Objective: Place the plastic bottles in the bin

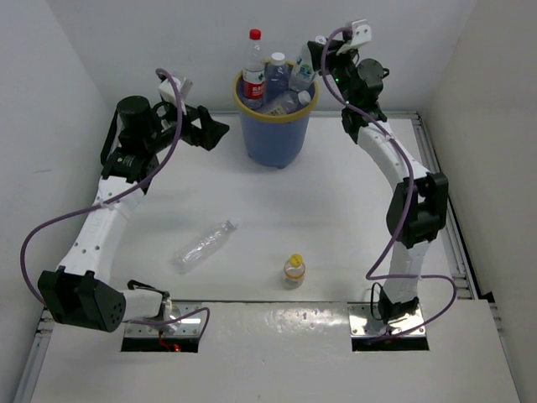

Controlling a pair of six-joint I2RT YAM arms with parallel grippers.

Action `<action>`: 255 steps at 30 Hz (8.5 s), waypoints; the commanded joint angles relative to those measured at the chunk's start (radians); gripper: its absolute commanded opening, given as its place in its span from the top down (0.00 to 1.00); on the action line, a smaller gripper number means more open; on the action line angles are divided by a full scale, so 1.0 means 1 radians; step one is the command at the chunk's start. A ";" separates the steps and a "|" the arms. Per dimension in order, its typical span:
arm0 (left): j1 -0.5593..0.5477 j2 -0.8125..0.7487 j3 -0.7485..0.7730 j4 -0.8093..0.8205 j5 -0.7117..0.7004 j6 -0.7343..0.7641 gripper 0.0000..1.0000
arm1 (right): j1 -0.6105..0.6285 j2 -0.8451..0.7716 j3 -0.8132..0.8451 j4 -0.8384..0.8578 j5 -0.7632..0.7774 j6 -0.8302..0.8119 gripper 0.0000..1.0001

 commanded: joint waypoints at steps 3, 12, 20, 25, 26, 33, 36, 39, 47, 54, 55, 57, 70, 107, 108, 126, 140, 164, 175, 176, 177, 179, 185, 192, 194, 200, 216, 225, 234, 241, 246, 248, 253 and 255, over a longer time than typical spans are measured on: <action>0.017 -0.040 -0.011 0.007 0.010 0.021 0.00 | 0.029 -0.013 -0.047 0.130 -0.014 -0.197 1.00; 0.026 -0.049 -0.049 -0.077 -0.013 0.093 0.00 | 0.032 -0.022 0.040 -0.240 -0.095 -0.076 1.00; 0.026 -0.049 -0.078 -0.184 -0.044 0.171 0.00 | 0.024 0.079 0.212 -0.485 -0.066 -0.018 0.68; -0.058 0.021 -0.077 -0.419 -0.169 0.321 0.00 | 0.023 0.058 0.177 -0.497 -0.043 -0.036 0.19; -0.070 0.038 -0.077 -0.454 -0.187 0.343 0.00 | 0.024 0.038 0.168 -0.496 -0.045 -0.036 0.18; -0.210 0.106 -0.186 -0.600 -0.300 0.458 0.00 | -0.026 -0.117 0.085 -0.480 -0.087 0.043 0.14; -0.277 0.152 -0.186 -0.623 -0.346 0.446 0.00 | -0.054 -0.218 0.000 -0.483 -0.135 0.083 0.14; -0.342 0.236 -0.160 -0.645 -0.397 0.420 0.00 | -0.076 -0.335 -0.136 -0.479 -0.172 0.070 0.14; -0.434 0.457 -0.063 -0.702 -0.510 0.386 0.02 | -0.148 -0.577 -0.390 -0.514 -0.230 0.028 0.14; -0.454 0.603 0.026 -0.789 -0.575 0.377 0.13 | -0.183 -0.639 -0.478 -0.540 -0.239 0.015 0.14; -0.454 0.603 0.041 -0.800 -0.584 0.377 0.18 | -0.183 -0.642 -0.481 -0.548 -0.238 0.008 0.15; -0.454 0.614 0.051 -0.800 -0.593 0.377 0.22 | -0.186 -0.643 -0.486 -0.551 -0.236 0.010 0.15; -0.412 0.715 0.167 -0.927 -0.503 0.388 0.42 | -0.197 -0.677 -0.513 -0.532 -0.245 0.019 0.16; -0.115 0.097 0.454 0.064 -0.115 0.084 1.00 | -0.198 -0.694 -0.555 -0.557 -0.282 -0.019 0.18; -0.106 0.135 0.507 0.074 -0.127 0.067 1.00 | -0.198 -0.694 -0.556 -0.558 -0.284 -0.022 0.18; -0.103 0.495 0.647 0.260 -0.107 0.021 1.00 | -0.200 -0.691 -0.623 -0.581 -0.273 -0.067 0.18; -0.207 0.535 0.539 0.041 -0.130 0.278 1.00 | -0.198 -0.709 -0.670 -0.638 -0.307 -0.099 0.18; -0.236 0.525 0.423 -0.024 -0.101 0.225 0.00 | -0.060 -0.798 -0.722 -1.097 -0.640 -0.375 0.16; -0.204 0.327 0.589 0.084 -0.037 0.085 0.00 | 0.059 -0.843 -0.814 -1.121 -0.554 -0.423 0.16; -0.193 0.310 0.589 0.072 -0.036 0.064 0.00 | 0.068 -0.849 -0.823 -1.115 -0.546 -0.424 0.16; -0.184 0.293 0.574 0.058 -0.027 0.064 0.00 | 0.085 -0.850 -0.831 -1.115 -0.546 -0.423 0.16; -0.175 0.230 0.529 0.033 -0.015 0.050 0.00 | 0.128 -0.847 -0.843 -1.118 -0.546 -0.420 0.16; -0.136 0.013 0.192 0.015 -0.024 0.070 0.00 | 0.252 -0.849 -0.890 -1.203 -0.578 -0.496 0.18; -0.116 -0.083 -0.011 -0.004 -0.033 0.070 0.00 | 0.346 -0.847 -0.938 -1.223 -0.624 -0.516 0.21; -0.116 -0.095 -0.035 -0.013 -0.033 0.070 0.00 | 0.380 -0.834 -0.943 -1.243 -0.626 -0.550 0.21; -0.107 -0.106 -0.065 -0.022 -0.033 0.079 0.00 | 0.461 -0.815 -0.943 -1.224 -0.603 -0.572 0.21; -0.107 -0.106 -0.094 -0.022 -0.033 0.098 0.00 | 0.507 -0.761 -0.963 -1.143 -0.497 -0.602 0.40; -0.107 -0.088 -0.103 -0.022 -0.033 0.098 0.00 | 0.510 -0.766 -0.986 -1.111 -0.456 -0.618 0.65; -0.107 -0.087 -0.112 -0.022 -0.043 0.098 0.00 | 0.445 -0.754 -0.773 -1.190 -0.503 -0.564 0.97; -0.107 -0.069 -0.092 -0.022 -0.043 0.098 0.00 | 0.106 -0.680 -0.423 -0.990 -0.659 -0.247 1.00; -0.107 -0.057 -0.092 -0.004 -0.043 0.098 0.00 | -0.094 -0.571 -0.239 -0.568 -0.657 0.204 1.00; -0.107 -0.046 -0.092 -0.004 -0.033 0.098 0.00 | -0.147 -0.518 -0.193 -0.402 -0.612 0.387 1.00; -0.107 -0.037 -0.103 0.006 -0.024 0.098 0.00 | -0.177 -0.354 -0.017 -0.234 -0.433 0.542 1.00; -0.107 -0.037 -0.103 0.006 -0.024 0.098 0.00 | -0.171 -0.332 0.004 -0.213 -0.396 0.544 1.00</action>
